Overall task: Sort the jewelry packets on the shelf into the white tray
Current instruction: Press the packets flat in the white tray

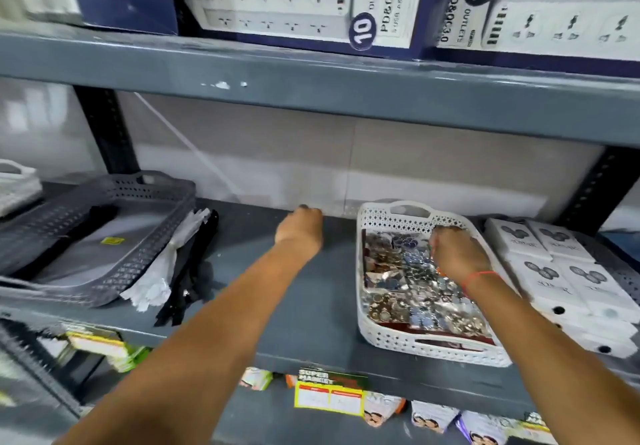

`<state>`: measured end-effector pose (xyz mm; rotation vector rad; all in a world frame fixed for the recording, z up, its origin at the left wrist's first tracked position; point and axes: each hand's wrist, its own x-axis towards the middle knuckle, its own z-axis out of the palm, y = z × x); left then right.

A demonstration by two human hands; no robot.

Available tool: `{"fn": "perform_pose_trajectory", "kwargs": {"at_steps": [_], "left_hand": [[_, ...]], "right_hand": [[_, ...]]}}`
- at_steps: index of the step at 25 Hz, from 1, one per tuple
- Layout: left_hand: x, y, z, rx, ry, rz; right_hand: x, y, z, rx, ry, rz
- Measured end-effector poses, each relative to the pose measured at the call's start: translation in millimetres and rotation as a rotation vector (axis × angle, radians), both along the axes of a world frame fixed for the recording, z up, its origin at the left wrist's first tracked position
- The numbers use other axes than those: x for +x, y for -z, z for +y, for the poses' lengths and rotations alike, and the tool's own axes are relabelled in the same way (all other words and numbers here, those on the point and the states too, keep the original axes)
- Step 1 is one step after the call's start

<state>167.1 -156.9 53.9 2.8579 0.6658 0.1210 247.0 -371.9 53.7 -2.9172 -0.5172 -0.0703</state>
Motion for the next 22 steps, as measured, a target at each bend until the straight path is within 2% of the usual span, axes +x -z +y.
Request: {"fn": "perform_pose_trajectory", "kwargs": {"at_steps": [6, 9, 12, 15, 17, 22], "left_hand": [[-94, 39, 143, -0.102, -0.285, 0.001], [-117, 58, 173, -0.114, -0.317, 0.121], [-126, 72, 189, -0.074, -0.306, 0.211], [-128, 80, 198, -0.012, -0.264, 0.178], [-127, 83, 200, -0.035, -0.25, 0.146], [-121, 83, 207, -0.273, -0.235, -0.02]], "right_hand": [[-61, 6, 151, 0.111, -0.191, 0.012], [-106, 33, 243, 0.084, -0.278, 0.081], [-151, 62, 313, 0.076, -0.324, 0.237], [-170, 77, 345, 0.092, -0.259, 0.316], [-169, 82, 348, 0.144, -0.189, 0.331], [-161, 78, 345, 0.384, -0.088, 0.416]]}}
